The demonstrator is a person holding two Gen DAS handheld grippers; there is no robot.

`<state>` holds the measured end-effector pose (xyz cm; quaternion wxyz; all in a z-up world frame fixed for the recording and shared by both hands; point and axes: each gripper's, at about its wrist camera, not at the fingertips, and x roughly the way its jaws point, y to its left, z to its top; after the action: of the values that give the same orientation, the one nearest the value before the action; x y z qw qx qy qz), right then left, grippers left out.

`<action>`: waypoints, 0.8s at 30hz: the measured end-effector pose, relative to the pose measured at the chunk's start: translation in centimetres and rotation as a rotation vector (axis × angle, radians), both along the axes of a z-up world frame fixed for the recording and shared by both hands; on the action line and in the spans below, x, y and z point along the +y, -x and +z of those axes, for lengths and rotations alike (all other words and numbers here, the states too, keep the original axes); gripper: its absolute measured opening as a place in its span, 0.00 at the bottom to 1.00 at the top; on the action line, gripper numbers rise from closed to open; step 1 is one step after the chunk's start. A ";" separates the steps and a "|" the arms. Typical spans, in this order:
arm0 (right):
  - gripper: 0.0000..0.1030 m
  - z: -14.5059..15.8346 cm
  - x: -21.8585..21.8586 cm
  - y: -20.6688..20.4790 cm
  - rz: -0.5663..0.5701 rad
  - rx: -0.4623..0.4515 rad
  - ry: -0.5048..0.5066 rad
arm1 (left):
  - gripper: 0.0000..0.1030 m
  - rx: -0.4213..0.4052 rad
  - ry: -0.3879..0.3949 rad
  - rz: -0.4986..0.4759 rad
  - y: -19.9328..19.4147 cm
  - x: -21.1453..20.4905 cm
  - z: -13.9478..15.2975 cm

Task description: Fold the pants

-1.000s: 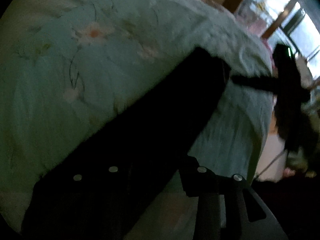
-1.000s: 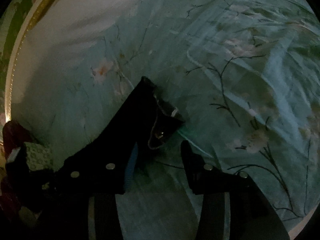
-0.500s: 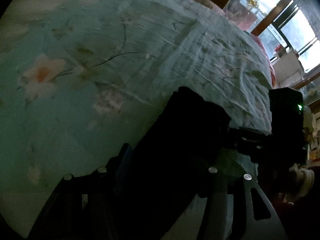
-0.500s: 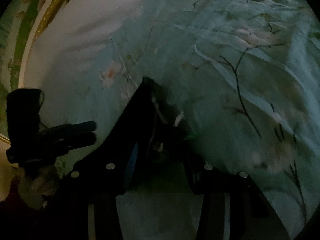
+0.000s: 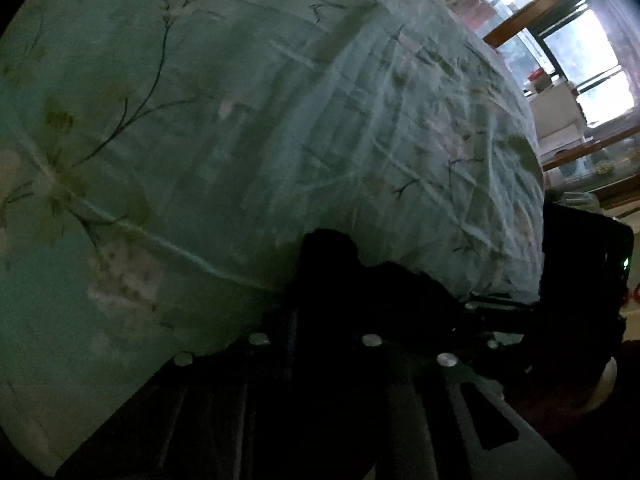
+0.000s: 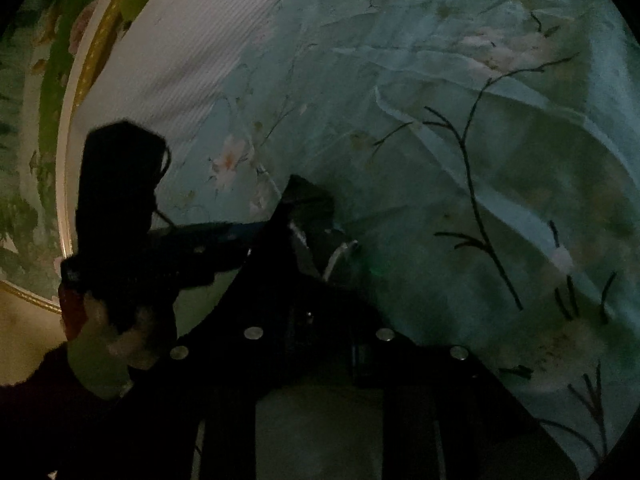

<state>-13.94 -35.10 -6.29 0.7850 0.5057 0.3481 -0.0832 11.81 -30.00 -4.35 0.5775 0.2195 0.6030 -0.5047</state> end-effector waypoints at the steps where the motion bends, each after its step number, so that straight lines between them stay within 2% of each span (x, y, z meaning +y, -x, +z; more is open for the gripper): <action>1: 0.21 0.0 0.0 -0.1 0.006 -0.002 0.005 | 0.10 0.001 0.003 0.003 -0.1 0.0 0.1; 3: 0.15 0.2 0.0 -0.1 0.018 -0.005 0.012 | 0.09 -0.003 0.017 0.015 0.0 0.3 0.7; 7: 0.13 1.9 0.1 0.0 0.062 -0.070 0.019 | 0.09 0.001 0.087 0.057 -0.4 2.4 3.3; 13: 0.12 7.0 2.7 -1.9 0.240 -0.226 0.048 | 0.09 0.008 0.202 0.153 -0.5 7.5 8.2; 17: 0.12 9.0 5.3 -3.8 0.336 -0.290 0.037 | 0.09 -0.026 0.258 0.223 -0.1 12.0 11.4; 21: 0.12 9.9 8.3 -6.2 0.417 -0.314 0.029 | 0.09 -0.045 0.283 0.296 -0.3 17.0 12.8; 24: 0.12 10.0 10.6 -7.5 0.488 -0.307 0.040 | 0.08 -0.054 0.288 0.353 0.0 20.6 12.9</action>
<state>-6.48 -24.47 3.68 0.8352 0.3981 0.3348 0.1788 11.79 -9.43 8.55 0.6982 0.0392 0.5380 -0.4707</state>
